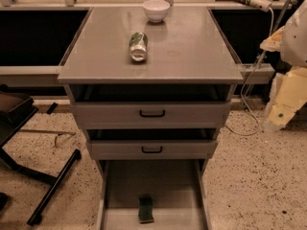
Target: Pick sponge from bottom drawer and place on counter
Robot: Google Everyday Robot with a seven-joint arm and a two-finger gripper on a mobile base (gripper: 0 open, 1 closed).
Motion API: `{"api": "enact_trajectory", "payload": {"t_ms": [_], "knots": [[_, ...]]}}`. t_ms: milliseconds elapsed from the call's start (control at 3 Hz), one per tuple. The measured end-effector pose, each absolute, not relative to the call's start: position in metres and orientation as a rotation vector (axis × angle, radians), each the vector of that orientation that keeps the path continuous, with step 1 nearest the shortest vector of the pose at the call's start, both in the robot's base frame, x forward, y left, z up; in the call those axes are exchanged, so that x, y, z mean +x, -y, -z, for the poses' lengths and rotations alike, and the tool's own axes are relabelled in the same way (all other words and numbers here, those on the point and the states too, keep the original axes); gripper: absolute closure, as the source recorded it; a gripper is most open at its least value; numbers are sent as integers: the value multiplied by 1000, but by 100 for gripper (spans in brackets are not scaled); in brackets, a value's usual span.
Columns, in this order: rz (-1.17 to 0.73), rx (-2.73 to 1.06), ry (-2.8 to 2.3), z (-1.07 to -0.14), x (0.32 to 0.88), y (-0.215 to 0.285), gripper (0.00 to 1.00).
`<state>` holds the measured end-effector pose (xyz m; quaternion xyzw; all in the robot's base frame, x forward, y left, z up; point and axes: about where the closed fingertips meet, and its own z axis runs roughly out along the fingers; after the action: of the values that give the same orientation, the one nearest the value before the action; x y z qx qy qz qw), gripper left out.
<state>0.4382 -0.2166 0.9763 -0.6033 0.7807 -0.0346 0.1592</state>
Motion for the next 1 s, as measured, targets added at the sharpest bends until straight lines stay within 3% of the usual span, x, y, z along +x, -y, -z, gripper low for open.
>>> {"api": "enact_trajectory", "payload": {"t_ms": [1000], "knots": [[27, -1728, -2218, -931, 436, 198, 0]]}}
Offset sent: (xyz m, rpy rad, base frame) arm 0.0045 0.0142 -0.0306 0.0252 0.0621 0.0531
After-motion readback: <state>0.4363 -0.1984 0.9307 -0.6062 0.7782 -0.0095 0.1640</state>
